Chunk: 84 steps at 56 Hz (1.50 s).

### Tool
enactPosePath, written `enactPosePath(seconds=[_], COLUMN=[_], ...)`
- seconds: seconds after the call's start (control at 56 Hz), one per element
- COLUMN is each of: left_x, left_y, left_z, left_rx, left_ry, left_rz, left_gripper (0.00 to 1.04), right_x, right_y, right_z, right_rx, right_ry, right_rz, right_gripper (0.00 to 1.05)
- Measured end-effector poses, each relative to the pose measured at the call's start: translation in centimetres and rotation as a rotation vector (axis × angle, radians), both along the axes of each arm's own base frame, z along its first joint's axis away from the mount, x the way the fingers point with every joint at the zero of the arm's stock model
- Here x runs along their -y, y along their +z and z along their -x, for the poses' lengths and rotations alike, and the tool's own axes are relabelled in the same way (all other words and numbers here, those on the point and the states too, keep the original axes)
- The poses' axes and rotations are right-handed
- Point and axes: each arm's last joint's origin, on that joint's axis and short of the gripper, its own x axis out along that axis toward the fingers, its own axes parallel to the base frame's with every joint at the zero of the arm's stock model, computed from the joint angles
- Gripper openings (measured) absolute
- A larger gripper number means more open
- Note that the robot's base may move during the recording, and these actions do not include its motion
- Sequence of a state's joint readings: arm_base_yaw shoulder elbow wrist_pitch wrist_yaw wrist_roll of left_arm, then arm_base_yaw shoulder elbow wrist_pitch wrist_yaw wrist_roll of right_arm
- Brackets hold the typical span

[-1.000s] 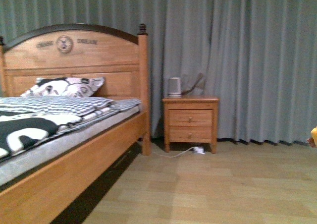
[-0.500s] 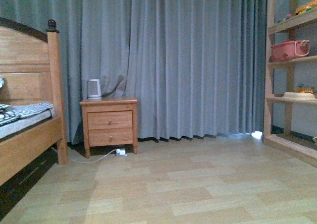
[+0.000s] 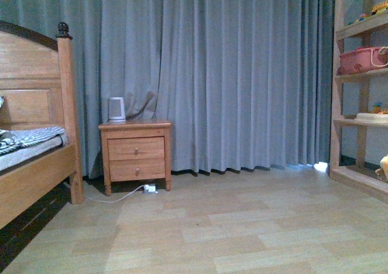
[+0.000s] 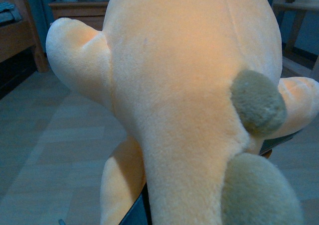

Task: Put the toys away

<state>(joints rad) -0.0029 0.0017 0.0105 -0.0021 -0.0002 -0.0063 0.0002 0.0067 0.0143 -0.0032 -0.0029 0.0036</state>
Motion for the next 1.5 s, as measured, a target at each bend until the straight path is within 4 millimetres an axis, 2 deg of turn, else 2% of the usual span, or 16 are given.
enactPosePath(seconds=[1.5], left_x=[0.00], left_y=[0.01], left_z=[0.00], left_rx=[0.001], left_ry=[0.000], left_rz=[0.000], left_gripper=[0.98], right_x=[0.01], right_y=[0.00], right_z=[0.00], right_rx=[0.000], right_ry=[-0.002], right_rz=[0.000], right_gripper=[0.07])
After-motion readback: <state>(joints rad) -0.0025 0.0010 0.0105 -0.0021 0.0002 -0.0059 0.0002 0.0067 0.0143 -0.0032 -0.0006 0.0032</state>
